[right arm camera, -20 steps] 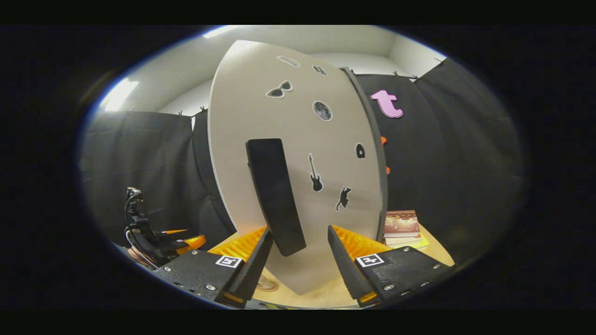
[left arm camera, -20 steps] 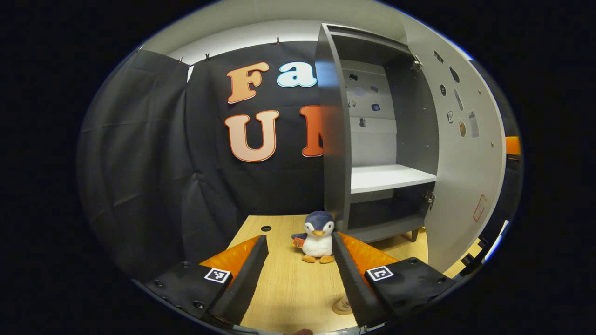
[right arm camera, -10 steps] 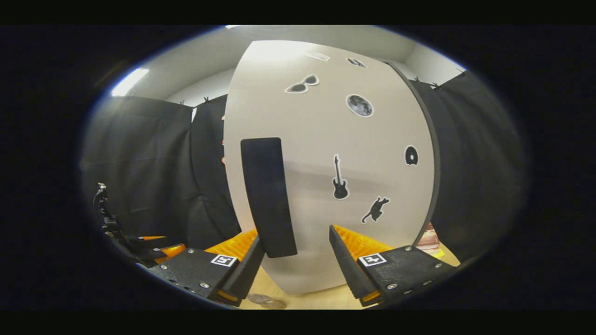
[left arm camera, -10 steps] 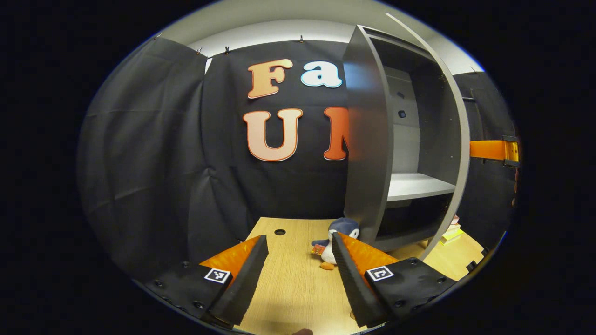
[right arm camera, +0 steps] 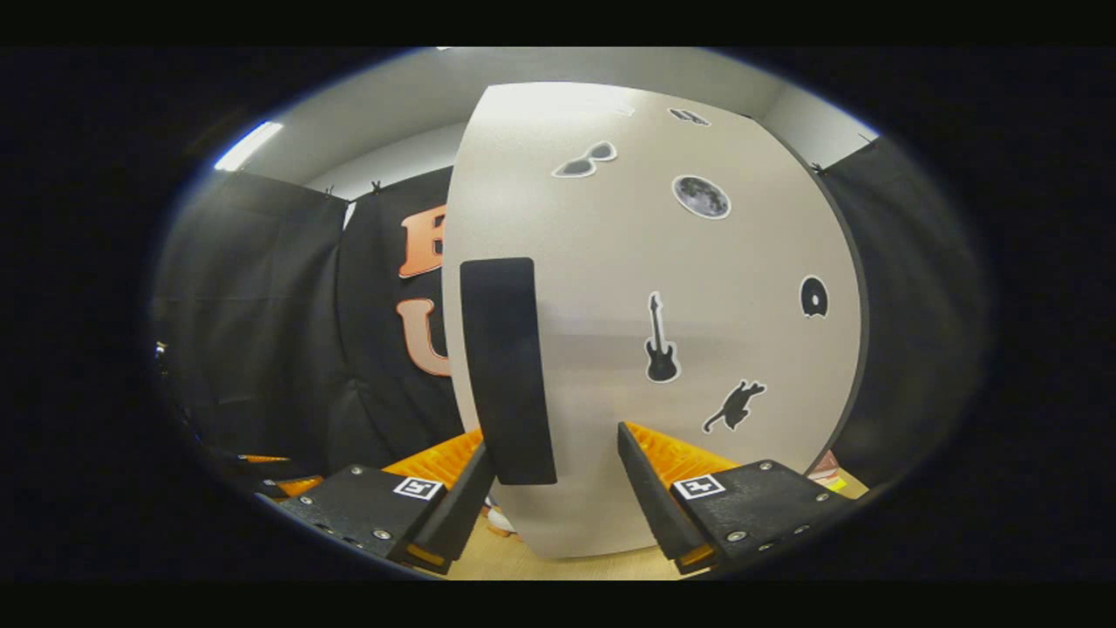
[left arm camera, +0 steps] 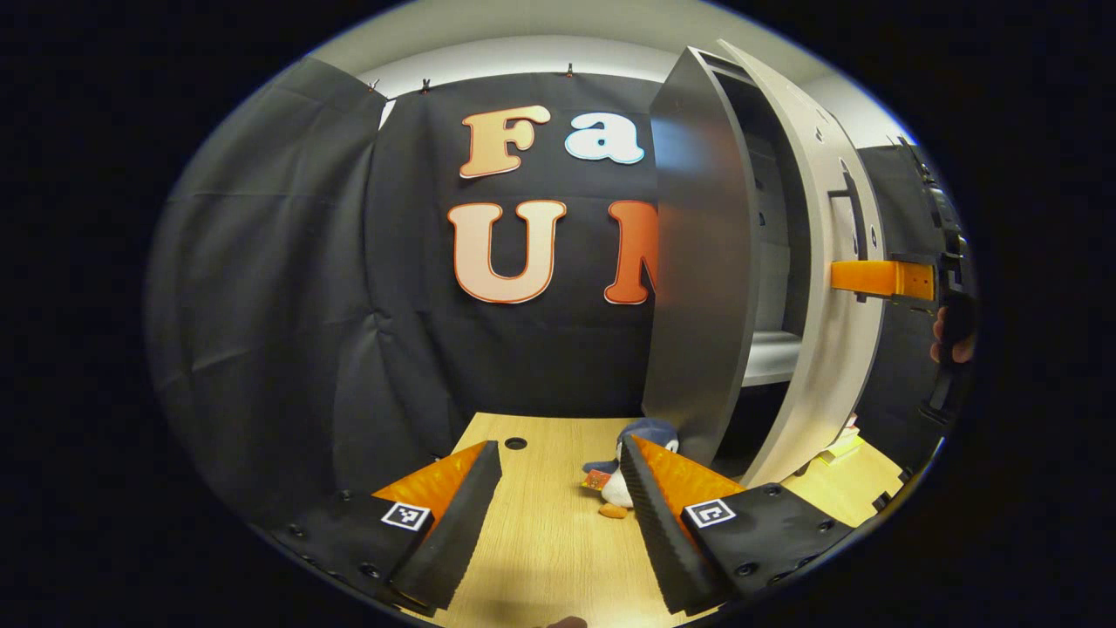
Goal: Open the cabinet door with the right hand, grasp the bottle in the cabinet with the left hand and place it on the coaster, then close the cabinet door with the right hand.
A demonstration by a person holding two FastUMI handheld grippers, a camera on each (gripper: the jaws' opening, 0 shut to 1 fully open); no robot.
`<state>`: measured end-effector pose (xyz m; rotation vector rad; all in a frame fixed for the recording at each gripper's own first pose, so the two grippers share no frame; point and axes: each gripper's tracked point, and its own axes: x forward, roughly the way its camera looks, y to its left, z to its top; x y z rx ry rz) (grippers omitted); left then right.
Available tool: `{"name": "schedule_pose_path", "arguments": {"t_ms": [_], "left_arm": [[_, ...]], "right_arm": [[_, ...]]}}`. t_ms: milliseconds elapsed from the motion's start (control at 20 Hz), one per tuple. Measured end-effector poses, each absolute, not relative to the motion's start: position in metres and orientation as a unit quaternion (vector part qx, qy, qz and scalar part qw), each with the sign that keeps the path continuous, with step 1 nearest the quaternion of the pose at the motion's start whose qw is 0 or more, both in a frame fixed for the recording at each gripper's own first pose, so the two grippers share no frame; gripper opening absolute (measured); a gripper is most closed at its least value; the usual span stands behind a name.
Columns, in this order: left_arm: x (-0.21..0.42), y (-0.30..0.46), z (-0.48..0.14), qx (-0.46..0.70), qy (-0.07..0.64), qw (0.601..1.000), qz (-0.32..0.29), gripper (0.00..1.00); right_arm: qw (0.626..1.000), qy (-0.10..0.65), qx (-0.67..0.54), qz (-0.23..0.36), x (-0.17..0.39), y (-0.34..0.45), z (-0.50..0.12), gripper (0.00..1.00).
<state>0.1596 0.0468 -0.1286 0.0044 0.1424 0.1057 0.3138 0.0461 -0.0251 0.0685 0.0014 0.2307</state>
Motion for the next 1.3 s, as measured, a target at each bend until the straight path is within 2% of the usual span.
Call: {"name": "schedule_pose_path", "arguments": {"t_ms": [500, 1000, 1300], "left_arm": [[0.176, 0.037, -0.133, -0.029, 0.082, 0.996, 0.019, 0.91], [0.163, 0.028, -0.117, -0.027, 0.074, 0.997, 0.024, 0.91], [0.133, 0.007, -0.079, -0.015, 0.048, 0.998, 0.033, 0.9]], "right_arm": [[0.998, -0.008, 0.013, 0.067, 0.331, 0.046, -0.033, 0.84], [0.996, 0.011, 0.038, 0.078, 0.334, 0.047, -0.033, 0.86], [0.995, 0.007, 0.037, 0.097, 0.27, 0.039, -0.026, 0.86]]}}
